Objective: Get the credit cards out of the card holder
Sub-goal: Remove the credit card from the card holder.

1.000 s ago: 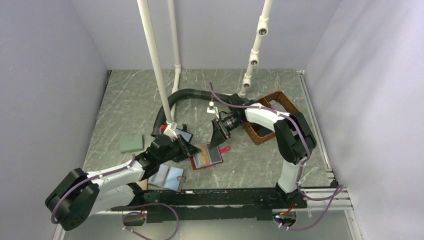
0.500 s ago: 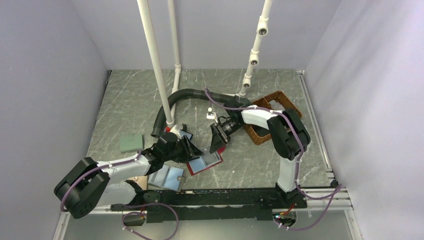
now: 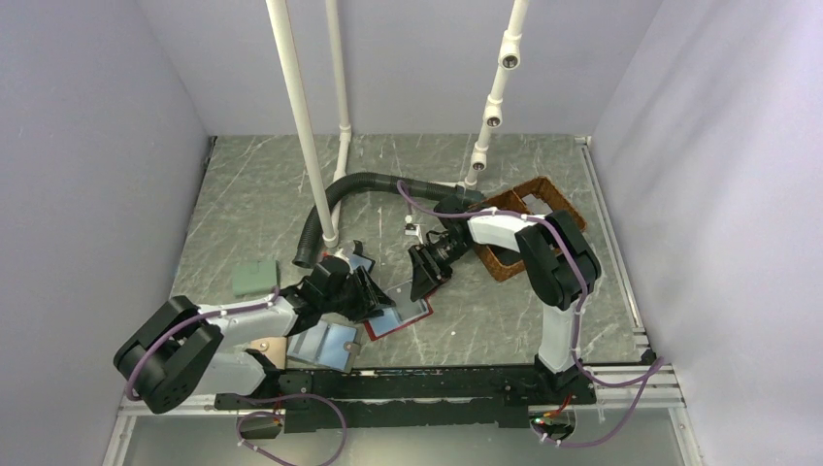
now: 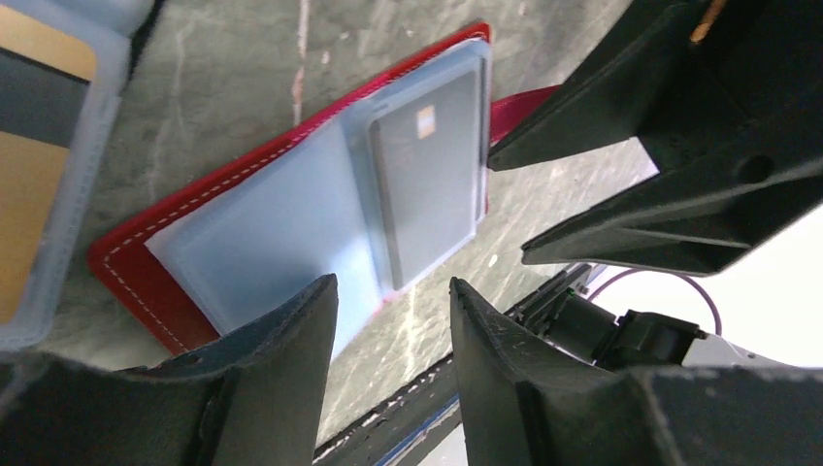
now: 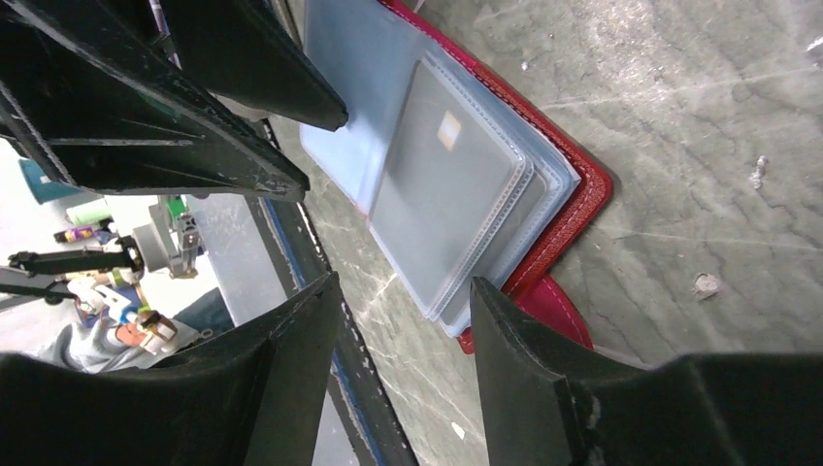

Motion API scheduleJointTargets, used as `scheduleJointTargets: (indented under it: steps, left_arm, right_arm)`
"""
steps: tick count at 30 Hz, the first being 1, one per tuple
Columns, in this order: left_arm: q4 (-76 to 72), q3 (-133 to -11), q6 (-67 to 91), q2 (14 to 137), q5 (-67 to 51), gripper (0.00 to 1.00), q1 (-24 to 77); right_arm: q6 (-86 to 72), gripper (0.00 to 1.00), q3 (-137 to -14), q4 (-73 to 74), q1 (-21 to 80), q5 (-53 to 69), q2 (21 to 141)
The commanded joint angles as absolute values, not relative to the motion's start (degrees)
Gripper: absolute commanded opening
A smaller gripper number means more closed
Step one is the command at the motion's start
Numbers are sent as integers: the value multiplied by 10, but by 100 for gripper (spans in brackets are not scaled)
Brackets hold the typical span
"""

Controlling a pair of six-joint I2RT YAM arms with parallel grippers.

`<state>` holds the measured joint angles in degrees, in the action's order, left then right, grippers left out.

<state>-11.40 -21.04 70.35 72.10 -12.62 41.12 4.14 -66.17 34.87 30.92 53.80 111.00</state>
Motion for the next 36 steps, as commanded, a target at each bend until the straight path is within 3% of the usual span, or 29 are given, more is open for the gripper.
scheduleJointTargets:
  steps: [1,12,24,36]
  left_arm:
    - [-134,-227,714,740,-131,52,413]
    - [-171,-210,732,764,-133,56,413]
    - [-140,-200,754,750,-105,58,413]
    - [-149,-211,751,765,-116,58,413]
  right_arm:
    - [30,54,-664,333,320,524,1110]
    - [7,51,-669,326,329,570,1127]
    - [10,52,-657,311,330,442,1063]
    - [10,52,-664,325,343,470,1107]
